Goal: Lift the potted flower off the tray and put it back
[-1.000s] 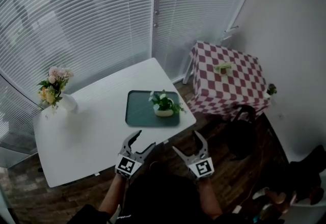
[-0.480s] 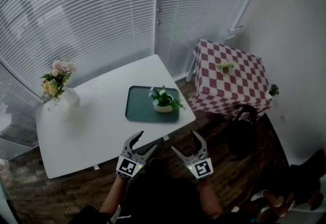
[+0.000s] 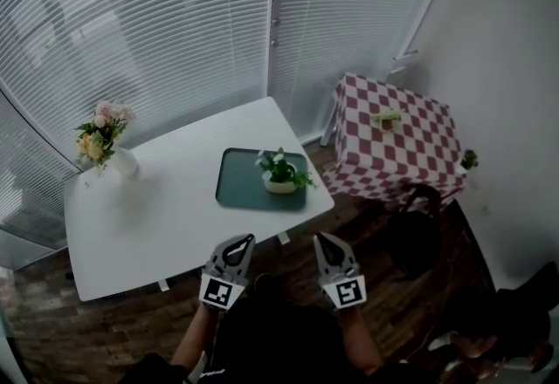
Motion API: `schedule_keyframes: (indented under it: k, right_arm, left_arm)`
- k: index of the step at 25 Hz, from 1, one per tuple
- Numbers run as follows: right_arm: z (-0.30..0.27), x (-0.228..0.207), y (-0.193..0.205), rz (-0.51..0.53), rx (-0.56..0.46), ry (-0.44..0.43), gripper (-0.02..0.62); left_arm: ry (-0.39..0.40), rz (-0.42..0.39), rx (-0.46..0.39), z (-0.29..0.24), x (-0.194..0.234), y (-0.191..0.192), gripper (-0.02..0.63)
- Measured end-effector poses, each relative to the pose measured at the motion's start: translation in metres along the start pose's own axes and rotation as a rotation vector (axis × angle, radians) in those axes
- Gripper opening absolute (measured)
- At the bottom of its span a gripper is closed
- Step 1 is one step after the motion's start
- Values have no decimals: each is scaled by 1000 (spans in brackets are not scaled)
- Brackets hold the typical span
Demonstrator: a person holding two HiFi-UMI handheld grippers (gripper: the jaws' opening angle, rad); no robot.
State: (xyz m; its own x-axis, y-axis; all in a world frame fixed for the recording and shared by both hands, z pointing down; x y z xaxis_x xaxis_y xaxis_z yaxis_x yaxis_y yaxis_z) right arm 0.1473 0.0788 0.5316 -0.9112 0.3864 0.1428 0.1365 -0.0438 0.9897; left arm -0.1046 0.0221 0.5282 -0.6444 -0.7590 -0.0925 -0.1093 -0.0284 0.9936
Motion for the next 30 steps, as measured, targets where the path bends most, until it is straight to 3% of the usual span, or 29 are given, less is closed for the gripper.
schedule_keyframes:
  k: [4, 9, 15, 24, 30]
  right_arm:
    - [1, -4, -6, -8, -54, 9, 5]
    - [2, -6, -8, -30, -37, 18, 3]
    - [0, 1, -13, 54, -8, 1, 3]
    - [2, 2, -10, 56, -42, -10, 3]
    - [6, 5, -3, 100, 57, -47, 3]
  left_arm:
    - [-6, -15, -10, 4, -3, -4, 6]
    - [1, -15, 0, 4, -5, -3, 6]
    - [-25, 13, 28, 5, -3, 2, 6]
    - [-34, 10, 44, 4, -4, 6, 6]
    - [-32, 8, 50, 6, -4, 5, 6]
Point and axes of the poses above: the fingertips, and each gripper's own axes: z backward along the fingers, x to its left, y out of its underside, the point moved 9 cm from there along z, backward along the fingers, and after that the axes turned 1 degree about z, right-handed, at the moved point
